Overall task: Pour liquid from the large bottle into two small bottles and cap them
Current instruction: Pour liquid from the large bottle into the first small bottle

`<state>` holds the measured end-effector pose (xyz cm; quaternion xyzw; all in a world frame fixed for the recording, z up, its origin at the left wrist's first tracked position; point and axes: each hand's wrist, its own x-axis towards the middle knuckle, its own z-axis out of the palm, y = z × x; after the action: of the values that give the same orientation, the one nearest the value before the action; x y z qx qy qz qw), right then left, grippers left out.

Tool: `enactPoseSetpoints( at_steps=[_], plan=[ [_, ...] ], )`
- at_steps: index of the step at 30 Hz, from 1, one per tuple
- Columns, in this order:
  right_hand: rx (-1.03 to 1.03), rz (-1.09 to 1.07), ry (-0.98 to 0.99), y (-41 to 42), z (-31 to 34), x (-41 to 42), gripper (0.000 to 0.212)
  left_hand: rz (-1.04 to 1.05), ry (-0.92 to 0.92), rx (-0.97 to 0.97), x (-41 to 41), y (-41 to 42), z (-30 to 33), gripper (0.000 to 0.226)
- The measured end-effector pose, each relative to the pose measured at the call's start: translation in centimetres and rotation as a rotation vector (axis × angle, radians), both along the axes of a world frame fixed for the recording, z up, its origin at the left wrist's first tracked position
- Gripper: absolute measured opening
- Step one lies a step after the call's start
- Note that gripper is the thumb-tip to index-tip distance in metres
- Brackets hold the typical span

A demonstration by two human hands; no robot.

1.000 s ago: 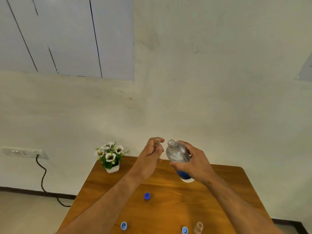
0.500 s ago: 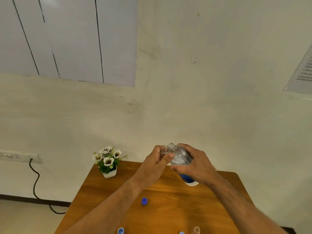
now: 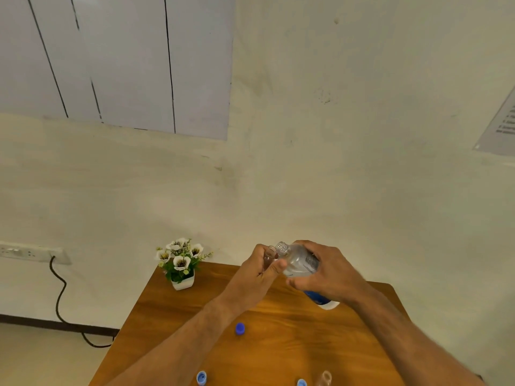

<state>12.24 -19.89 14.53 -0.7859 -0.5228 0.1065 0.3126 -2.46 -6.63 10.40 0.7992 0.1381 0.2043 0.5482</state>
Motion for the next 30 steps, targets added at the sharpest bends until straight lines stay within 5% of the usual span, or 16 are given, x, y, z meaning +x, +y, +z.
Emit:
enactPoseSetpoints(
  at_steps=[30],
  plan=[
    [-0.232,0.062,-0.204,0.8,2.9,1.5,0.073,0.039,-0.014,0.034,0.4,0.1,-1.0,0.052]
  ],
)
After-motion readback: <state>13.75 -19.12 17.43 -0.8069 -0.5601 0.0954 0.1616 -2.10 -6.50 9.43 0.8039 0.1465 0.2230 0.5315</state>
